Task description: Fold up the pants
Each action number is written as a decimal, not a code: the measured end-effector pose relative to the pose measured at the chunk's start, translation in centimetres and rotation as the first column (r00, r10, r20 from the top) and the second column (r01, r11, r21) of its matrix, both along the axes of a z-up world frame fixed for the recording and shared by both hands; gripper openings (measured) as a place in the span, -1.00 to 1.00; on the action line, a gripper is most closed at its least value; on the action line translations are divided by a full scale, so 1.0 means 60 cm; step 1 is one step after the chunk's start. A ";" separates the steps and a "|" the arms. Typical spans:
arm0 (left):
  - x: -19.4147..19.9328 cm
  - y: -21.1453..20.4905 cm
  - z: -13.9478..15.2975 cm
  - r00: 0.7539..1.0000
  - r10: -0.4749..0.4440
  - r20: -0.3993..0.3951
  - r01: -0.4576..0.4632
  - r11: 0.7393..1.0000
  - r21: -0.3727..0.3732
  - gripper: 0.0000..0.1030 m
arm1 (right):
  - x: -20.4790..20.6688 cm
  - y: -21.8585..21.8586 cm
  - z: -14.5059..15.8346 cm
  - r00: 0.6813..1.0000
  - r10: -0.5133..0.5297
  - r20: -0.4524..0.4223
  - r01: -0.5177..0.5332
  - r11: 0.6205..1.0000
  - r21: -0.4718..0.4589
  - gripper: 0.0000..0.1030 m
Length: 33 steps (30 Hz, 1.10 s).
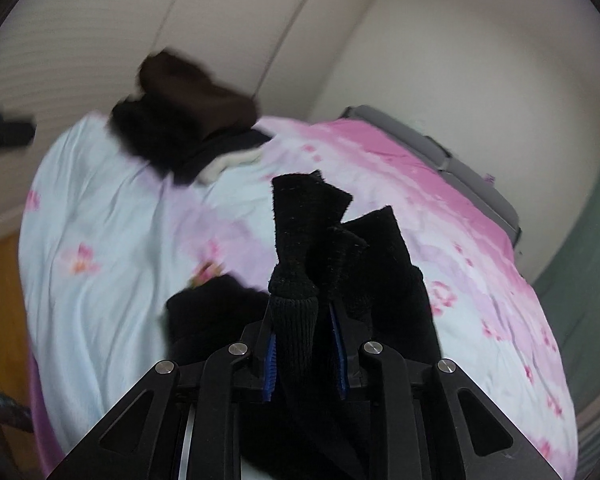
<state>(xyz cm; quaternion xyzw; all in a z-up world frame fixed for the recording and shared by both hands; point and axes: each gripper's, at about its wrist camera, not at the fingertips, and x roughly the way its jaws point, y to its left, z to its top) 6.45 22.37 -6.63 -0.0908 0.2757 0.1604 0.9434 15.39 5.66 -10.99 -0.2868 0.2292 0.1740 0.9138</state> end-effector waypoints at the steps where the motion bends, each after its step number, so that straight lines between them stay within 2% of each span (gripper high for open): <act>1: -0.001 0.003 -0.004 1.000 0.003 -0.004 -0.003 1.000 -0.004 0.61 | 0.001 0.008 -0.014 1.000 0.010 -0.019 -0.011 1.000 -0.020 -0.55; 10: 0.016 0.024 -0.037 0.999 -0.005 -0.038 0.003 0.999 -0.044 0.61 | 0.003 0.055 -0.093 0.989 0.059 -0.135 -0.075 0.990 -0.120 -0.54; 15: 0.021 0.031 -0.044 0.999 -0.003 -0.046 0.000 0.999 -0.055 0.61 | -0.004 0.071 -0.120 0.991 0.065 -0.117 -0.085 0.980 -0.178 -0.52; 19: 0.020 0.031 -0.044 0.999 -0.001 -0.048 -0.002 0.999 -0.054 0.61 | -0.008 0.065 -0.106 0.994 0.047 -0.094 -0.061 0.986 -0.157 -0.47; 24: 0.017 0.025 -0.034 0.999 0.002 -0.032 -0.003 0.999 -0.048 0.61 | -0.022 0.042 -0.070 0.992 0.071 -0.100 -0.077 0.995 -0.066 -0.31; 27: 0.017 0.014 -0.023 1.000 -0.010 -0.020 0.009 0.999 -0.037 0.61 | -0.041 0.026 -0.042 0.992 0.092 -0.089 -0.093 0.996 0.000 -0.15; 33: 0.021 -0.021 -0.003 0.999 -0.053 0.003 0.053 0.998 -0.023 0.61 | -0.059 -0.050 0.030 0.982 0.152 -0.112 -0.119 0.959 0.257 -0.14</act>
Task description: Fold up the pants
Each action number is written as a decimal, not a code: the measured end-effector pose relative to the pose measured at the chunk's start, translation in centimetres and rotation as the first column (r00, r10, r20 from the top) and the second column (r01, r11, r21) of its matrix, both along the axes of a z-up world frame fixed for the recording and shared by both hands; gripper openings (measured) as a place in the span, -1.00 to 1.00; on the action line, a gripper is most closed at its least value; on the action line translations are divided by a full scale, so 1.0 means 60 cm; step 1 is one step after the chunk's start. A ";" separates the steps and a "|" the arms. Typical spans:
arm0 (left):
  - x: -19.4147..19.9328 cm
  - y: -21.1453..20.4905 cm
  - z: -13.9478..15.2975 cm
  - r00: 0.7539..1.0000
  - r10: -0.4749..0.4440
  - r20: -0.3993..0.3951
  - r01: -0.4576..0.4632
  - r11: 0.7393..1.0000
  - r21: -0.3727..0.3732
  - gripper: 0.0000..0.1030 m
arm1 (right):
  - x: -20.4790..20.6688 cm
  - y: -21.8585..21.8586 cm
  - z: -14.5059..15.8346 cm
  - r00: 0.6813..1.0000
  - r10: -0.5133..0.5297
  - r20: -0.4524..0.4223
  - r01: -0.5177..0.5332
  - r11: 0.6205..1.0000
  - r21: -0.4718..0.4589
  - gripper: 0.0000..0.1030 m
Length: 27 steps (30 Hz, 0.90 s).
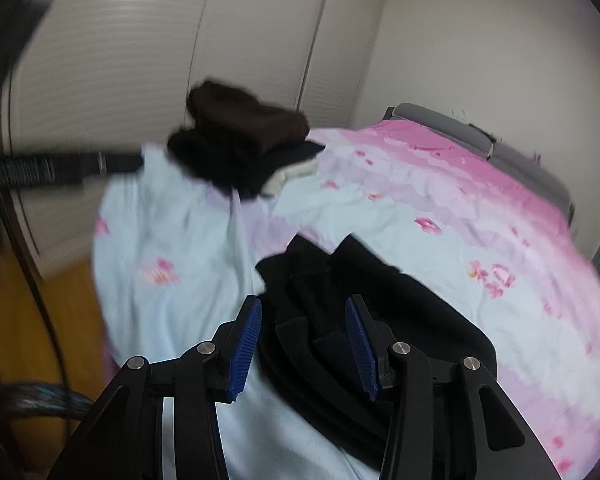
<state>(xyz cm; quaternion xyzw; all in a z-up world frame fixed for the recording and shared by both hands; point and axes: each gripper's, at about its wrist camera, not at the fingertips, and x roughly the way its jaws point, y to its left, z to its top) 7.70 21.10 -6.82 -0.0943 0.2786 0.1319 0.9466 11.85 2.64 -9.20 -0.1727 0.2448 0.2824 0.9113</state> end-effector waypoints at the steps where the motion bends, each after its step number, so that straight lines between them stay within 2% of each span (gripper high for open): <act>1: 0.002 -0.005 0.001 1.000 -0.007 0.001 0.007 1.000 0.000 0.61 | 0.009 -0.012 0.007 1.000 0.001 -0.023 0.000 1.000 0.025 -0.14; 3: 0.006 -0.017 0.003 1.000 -0.020 0.002 0.020 1.000 -0.002 0.61 | 0.033 -0.018 0.010 0.998 0.006 -0.067 -0.004 1.000 0.024 -0.14; 8: 0.010 -0.029 0.003 1.000 -0.017 -0.006 0.017 1.000 -0.010 0.61 | 0.090 0.018 -0.012 0.985 0.046 -0.165 -0.046 0.999 0.002 -0.17; 12: 0.008 -0.021 0.002 1.000 0.004 -0.016 -0.004 1.000 -0.001 0.61 | 0.132 0.046 -0.054 0.964 0.011 -0.266 -0.018 1.000 -0.021 -0.54; 14: 0.007 -0.015 0.002 1.000 0.014 -0.018 -0.014 1.000 0.000 0.61 | 0.138 0.046 -0.067 0.955 0.007 -0.296 -0.009 1.000 -0.007 -0.59; 16: 0.008 -0.009 0.002 1.000 0.021 -0.015 -0.021 1.000 0.002 0.61 | 0.137 0.041 -0.071 0.955 0.005 -0.296 -0.002 1.000 0.011 -0.77; 18: 0.007 -0.006 0.002 1.000 0.024 -0.013 -0.024 1.000 0.001 0.61 | 0.135 0.031 -0.067 0.957 0.001 -0.292 0.014 0.999 0.049 -0.80; 24: 0.006 -0.005 0.000 1.000 0.012 -0.011 -0.012 1.000 -0.009 0.61 | 0.095 0.026 -0.003 0.990 0.050 -0.129 -0.034 0.991 0.129 -0.81; 27: 0.006 0.000 -0.002 1.000 0.014 -0.010 -0.014 1.000 -0.012 0.61 | 0.094 0.044 -0.007 0.986 0.096 -0.139 -0.082 0.991 0.101 -0.81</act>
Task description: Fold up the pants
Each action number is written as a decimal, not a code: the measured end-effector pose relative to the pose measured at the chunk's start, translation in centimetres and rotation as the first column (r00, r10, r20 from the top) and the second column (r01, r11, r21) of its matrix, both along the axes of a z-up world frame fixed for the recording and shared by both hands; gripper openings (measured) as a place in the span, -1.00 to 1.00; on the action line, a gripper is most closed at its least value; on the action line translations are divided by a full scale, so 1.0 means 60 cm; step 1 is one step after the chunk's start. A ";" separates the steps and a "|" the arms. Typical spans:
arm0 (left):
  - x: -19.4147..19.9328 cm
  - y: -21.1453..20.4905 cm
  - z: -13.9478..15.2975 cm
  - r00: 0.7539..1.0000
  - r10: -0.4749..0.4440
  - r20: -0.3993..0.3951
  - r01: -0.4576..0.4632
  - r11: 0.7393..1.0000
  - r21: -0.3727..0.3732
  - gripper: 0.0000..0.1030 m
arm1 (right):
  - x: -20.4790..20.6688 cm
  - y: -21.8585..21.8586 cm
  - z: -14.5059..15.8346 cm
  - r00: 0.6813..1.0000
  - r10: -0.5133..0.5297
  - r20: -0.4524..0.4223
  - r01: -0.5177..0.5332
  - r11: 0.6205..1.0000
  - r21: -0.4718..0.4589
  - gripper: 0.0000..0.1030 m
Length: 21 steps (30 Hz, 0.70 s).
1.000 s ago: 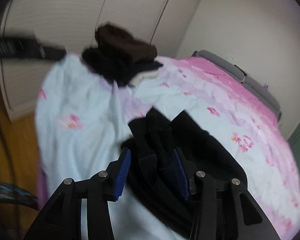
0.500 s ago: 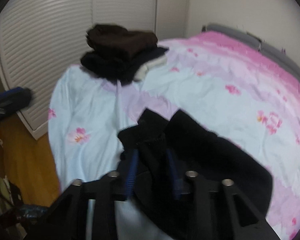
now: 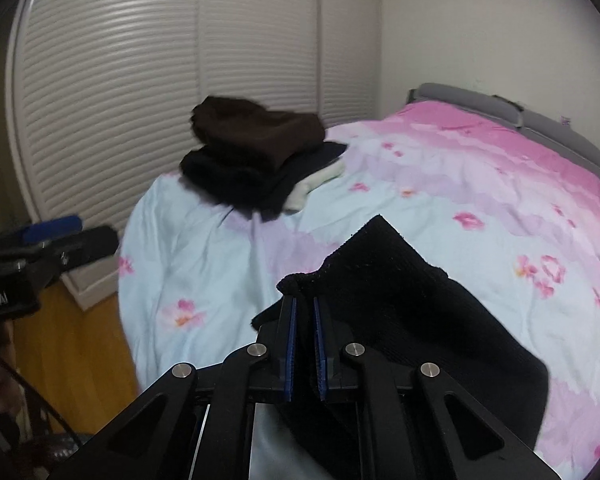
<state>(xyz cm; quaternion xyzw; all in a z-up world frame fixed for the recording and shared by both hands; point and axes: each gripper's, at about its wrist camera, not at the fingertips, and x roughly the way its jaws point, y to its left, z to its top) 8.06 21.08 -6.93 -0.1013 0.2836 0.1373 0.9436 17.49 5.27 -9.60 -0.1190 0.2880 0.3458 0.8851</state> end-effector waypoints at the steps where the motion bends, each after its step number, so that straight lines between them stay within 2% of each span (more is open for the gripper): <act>1: 0.000 0.002 -0.002 1.000 0.002 -0.002 -0.002 1.000 -0.002 0.61 | 0.002 0.006 -0.011 1.000 0.012 -0.020 -0.012 1.000 -0.012 -0.81; 6: 0.001 0.009 -0.014 1.000 0.014 -0.023 -0.015 1.000 -0.005 0.61 | 0.007 0.024 -0.079 0.985 0.071 -0.157 -0.080 0.995 -0.055 -0.81; 9: 0.007 0.009 -0.021 0.999 0.011 -0.036 -0.012 1.000 -0.013 0.61 | 0.022 0.015 -0.110 0.968 0.080 -0.237 -0.085 0.996 -0.012 -0.80; 11: 0.010 0.005 -0.021 0.999 0.003 -0.034 -0.004 1.000 -0.015 0.61 | 0.022 0.001 -0.096 0.972 0.068 -0.226 -0.062 0.998 0.032 -0.73; 13: 0.014 -0.006 -0.018 1.000 -0.010 -0.027 0.010 1.000 -0.013 0.61 | 0.019 -0.012 -0.079 0.975 0.062 -0.214 -0.050 0.997 0.061 -0.20; 15: 0.020 -0.019 -0.015 0.999 -0.028 -0.021 0.028 0.999 -0.015 0.61 | 0.013 -0.029 -0.062 0.981 0.042 -0.190 -0.027 0.996 0.084 -0.02; 21: 0.049 -0.086 -0.004 0.992 -0.124 0.002 0.124 0.992 -0.013 0.61 | -0.007 -0.131 -0.004 0.990 -0.036 -0.139 0.060 0.982 0.178 -0.02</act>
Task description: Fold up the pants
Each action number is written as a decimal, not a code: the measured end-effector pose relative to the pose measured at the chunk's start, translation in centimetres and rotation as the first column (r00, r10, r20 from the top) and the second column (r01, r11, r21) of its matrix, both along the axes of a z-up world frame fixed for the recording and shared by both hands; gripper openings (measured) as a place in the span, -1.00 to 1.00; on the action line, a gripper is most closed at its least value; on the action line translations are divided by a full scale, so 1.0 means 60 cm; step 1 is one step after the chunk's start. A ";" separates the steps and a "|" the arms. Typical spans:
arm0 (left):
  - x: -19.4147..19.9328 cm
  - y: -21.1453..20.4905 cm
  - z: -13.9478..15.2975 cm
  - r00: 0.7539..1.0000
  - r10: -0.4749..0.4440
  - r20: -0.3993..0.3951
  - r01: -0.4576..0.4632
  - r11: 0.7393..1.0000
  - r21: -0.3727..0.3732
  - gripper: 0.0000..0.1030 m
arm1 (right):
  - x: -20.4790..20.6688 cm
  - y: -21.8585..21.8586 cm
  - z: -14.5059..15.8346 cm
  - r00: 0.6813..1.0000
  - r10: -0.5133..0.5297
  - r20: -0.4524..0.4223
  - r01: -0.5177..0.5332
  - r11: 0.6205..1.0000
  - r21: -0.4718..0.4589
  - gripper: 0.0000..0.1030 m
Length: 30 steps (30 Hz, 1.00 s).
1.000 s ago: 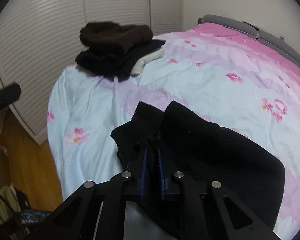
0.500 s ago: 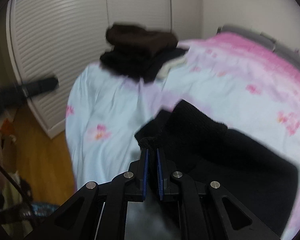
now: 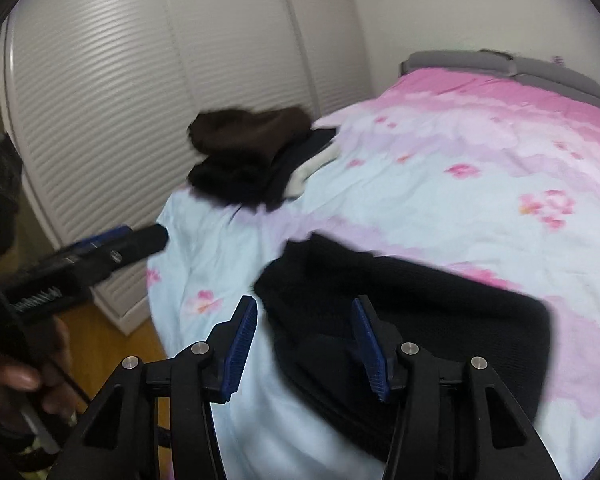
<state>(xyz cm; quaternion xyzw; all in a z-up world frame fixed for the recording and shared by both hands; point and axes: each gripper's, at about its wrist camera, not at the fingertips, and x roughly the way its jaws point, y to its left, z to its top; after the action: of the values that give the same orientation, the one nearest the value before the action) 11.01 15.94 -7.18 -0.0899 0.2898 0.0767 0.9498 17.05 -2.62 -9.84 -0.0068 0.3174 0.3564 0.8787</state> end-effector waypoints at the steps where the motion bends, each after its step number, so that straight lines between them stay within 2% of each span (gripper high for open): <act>1: 0.008 -0.018 0.002 1.000 -0.030 0.007 0.030 1.000 0.004 0.61 | -0.002 -0.025 0.006 1.000 -0.024 0.005 0.024 1.000 0.002 -0.02; 5: 0.042 -0.084 0.007 0.991 -0.134 0.027 0.133 0.990 0.037 0.61 | 0.005 -0.105 0.010 0.991 -0.133 0.014 0.133 0.990 -0.053 -0.02; 8: 0.086 -0.134 0.005 0.976 -0.215 0.043 0.211 0.975 0.072 0.61 | 0.018 -0.158 0.004 0.979 -0.203 -0.006 0.202 0.978 -0.060 -0.02; 10: 0.113 -0.147 0.001 0.972 -0.231 0.040 0.227 0.969 0.096 0.59 | 0.029 -0.188 -0.003 0.970 -0.241 -0.032 0.239 0.970 -0.044 -0.02; 12: 0.143 -0.151 -0.013 0.969 -0.247 0.019 0.244 0.964 0.109 0.45 | 0.038 -0.209 -0.009 0.963 -0.263 -0.058 0.262 0.965 -0.021 -0.02; 14: 0.167 -0.143 -0.032 0.964 -0.263 -0.035 0.265 0.961 0.082 0.09 | 0.046 -0.220 -0.016 0.960 -0.269 -0.079 0.270 0.963 0.003 -0.02; 16: 0.184 -0.134 -0.053 0.959 -0.272 -0.085 0.276 0.960 0.051 -0.18 | 0.052 -0.224 -0.021 0.960 -0.267 -0.083 0.269 0.963 0.011 -0.02; 18: 0.190 -0.128 -0.066 0.953 -0.286 -0.104 0.290 0.956 0.032 -0.23 | 0.057 -0.222 -0.027 0.961 -0.260 -0.089 0.263 0.965 0.018 -0.02; 21: 0.181 -0.130 -0.073 0.947 -0.306 -0.095 0.311 0.949 0.052 -0.33 | 0.067 -0.215 -0.040 0.962 -0.246 -0.115 0.252 0.967 0.037 -0.02; 23: 0.177 -0.130 -0.075 0.946 -0.312 -0.094 0.318 0.946 0.063 -0.55 | 0.065 -0.211 -0.046 0.963 -0.240 -0.123 0.247 0.968 0.044 -0.02; 26: 0.179 -0.119 -0.080 0.947 -0.303 -0.108 0.310 0.949 0.057 -0.72 | 0.064 -0.205 -0.050 0.963 -0.238 -0.127 0.245 0.969 0.044 -0.02; 30: 0.174 -0.113 -0.074 0.947 -0.302 -0.110 0.310 0.949 0.064 -0.79 | 0.058 -0.205 -0.048 0.962 -0.245 -0.121 0.252 0.967 0.043 -0.02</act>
<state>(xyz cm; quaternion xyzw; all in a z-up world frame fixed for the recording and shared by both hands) 21.46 9.19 -11.60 -0.0016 0.3437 -0.0558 0.9374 20.53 -14.94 -12.74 0.0792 0.3551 0.2523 0.8967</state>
